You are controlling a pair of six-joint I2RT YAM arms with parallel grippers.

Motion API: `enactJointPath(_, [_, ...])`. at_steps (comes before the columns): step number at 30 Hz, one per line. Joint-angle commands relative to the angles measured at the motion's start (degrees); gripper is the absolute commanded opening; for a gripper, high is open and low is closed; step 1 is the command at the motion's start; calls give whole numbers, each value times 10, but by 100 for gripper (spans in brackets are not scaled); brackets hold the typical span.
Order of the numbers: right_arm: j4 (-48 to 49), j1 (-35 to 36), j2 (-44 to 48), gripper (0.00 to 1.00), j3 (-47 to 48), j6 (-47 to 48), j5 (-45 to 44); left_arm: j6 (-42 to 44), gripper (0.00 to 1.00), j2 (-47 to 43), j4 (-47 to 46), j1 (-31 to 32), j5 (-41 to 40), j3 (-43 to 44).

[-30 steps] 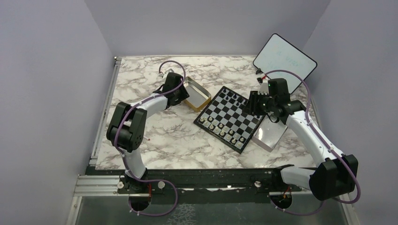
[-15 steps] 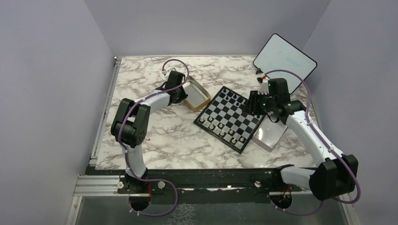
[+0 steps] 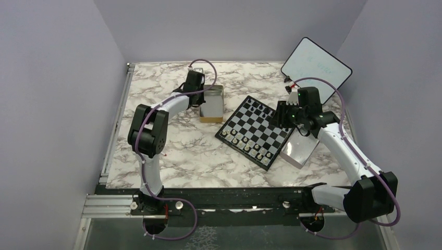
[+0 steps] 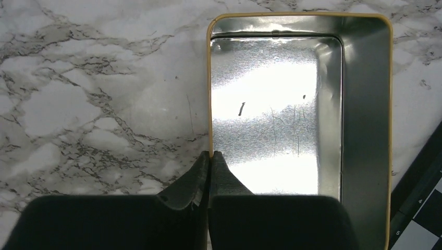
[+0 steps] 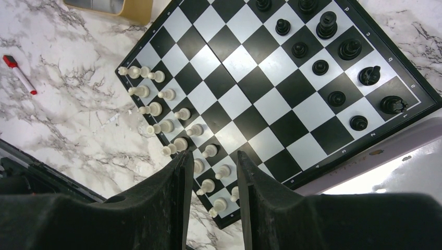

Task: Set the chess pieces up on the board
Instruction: Adjust the storage box at the center of the board.

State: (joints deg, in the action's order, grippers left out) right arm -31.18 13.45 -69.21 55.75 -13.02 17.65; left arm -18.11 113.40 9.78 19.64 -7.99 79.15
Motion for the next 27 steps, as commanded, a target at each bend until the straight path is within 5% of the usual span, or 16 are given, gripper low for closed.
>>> enactJointPath(1, [4, -1, 6, 41, 3, 9, 4, 114, 0, 18, -4, -26, 47, 40])
enactJointPath(10, [10, 0, 22, 41, -8, 4, -3, 230, 0, 64, -35, -38, 226, 99])
enactJointPath(27, [6, -1, 8, 41, 12, 12, -18, 299, 0, 134, -33, -26, 326, 200])
